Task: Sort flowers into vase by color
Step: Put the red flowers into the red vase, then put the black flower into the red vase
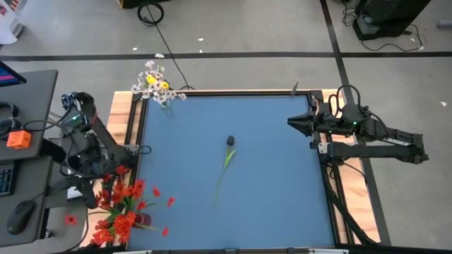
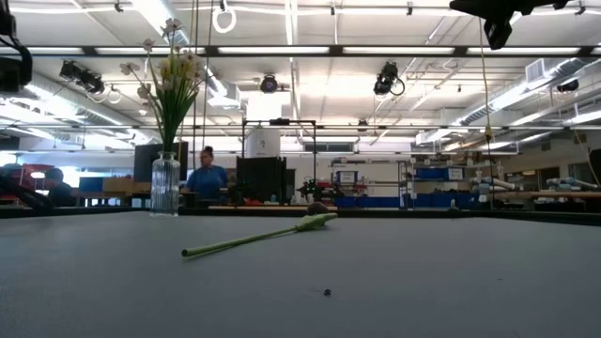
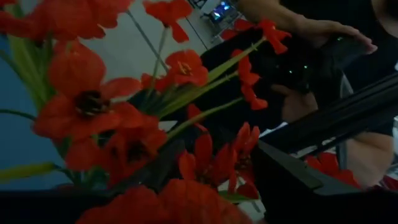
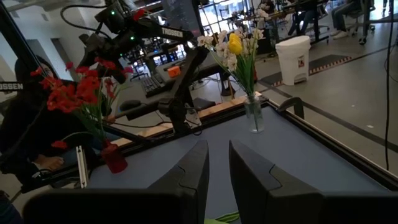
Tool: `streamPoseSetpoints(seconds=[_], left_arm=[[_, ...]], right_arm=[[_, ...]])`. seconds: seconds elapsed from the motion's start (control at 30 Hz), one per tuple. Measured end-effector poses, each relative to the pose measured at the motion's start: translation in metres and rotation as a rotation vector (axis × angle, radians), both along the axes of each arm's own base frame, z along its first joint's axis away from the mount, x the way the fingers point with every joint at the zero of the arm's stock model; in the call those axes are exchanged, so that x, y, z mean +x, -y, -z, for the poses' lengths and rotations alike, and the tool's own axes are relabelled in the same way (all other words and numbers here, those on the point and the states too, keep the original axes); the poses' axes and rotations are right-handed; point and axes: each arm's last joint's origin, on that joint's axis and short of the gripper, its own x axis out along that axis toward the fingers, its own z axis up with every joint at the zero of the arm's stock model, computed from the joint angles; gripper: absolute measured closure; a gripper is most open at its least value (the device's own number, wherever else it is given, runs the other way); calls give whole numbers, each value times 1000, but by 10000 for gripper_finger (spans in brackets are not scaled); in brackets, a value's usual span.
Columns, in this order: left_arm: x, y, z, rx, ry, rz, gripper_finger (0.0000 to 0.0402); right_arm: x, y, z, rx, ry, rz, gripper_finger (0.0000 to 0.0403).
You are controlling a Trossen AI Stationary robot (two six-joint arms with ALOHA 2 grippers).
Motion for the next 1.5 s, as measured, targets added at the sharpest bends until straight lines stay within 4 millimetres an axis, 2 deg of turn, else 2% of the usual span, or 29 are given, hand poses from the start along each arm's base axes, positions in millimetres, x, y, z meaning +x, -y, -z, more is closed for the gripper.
streamPoseSetpoints(seconds=[0.17,0.5,0.63,0.8,0.9,1.17,1.33,1.5], left_arm=[[-2,4,-6,-78,-45,24,193],[-11,4,-17,-191,-43,123,59],[-14,3,-22,-241,-43,197,29],[-18,3,-25,-270,-128,341,24],[-19,2,-29,-291,-137,360,24],[-24,-7,-57,-352,-55,376,24],[-26,-12,-77,-387,41,376,24],[-23,-16,-100,-396,298,252,24]], right_arm=[[0,0,0,0,0,0,330],[0,0,0,0,0,0,330],[0,0,0,0,0,0,330],[0,0,0,0,0,0,330],[0,0,0,0,0,0,330],[0,0,0,0,0,0,330],[0,0,0,0,0,0,330],[0,0,0,0,0,0,330]])
